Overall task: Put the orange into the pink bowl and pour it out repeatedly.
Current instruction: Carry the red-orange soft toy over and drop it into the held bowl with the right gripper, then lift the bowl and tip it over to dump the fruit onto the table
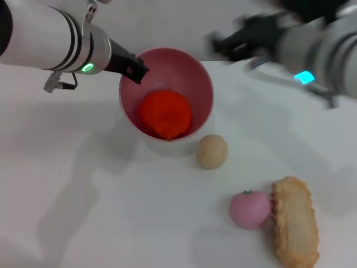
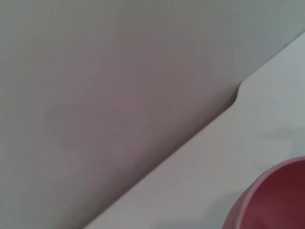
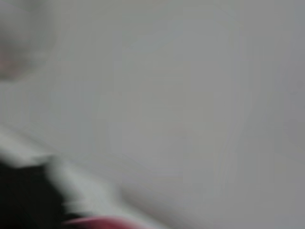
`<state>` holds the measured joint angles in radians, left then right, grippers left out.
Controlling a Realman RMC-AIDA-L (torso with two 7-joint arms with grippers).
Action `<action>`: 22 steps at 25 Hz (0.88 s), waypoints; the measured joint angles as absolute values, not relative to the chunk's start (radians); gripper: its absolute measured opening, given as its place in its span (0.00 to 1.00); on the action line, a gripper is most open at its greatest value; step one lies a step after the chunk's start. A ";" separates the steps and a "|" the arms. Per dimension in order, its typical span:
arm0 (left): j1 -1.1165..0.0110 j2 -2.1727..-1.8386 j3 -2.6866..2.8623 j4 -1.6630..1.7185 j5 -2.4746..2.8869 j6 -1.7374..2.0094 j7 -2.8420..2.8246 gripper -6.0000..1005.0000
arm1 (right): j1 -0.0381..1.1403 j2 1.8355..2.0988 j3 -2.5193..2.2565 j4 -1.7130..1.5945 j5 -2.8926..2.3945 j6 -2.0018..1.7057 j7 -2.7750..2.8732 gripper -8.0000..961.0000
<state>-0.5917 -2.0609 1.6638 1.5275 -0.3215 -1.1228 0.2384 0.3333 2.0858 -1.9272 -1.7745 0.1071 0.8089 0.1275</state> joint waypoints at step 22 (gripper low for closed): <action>-0.377 -2.062 1.985 1.656 -0.137 -0.689 0.352 0.05 | 0.071 2.084 -1.560 -1.644 0.191 0.762 0.088 0.65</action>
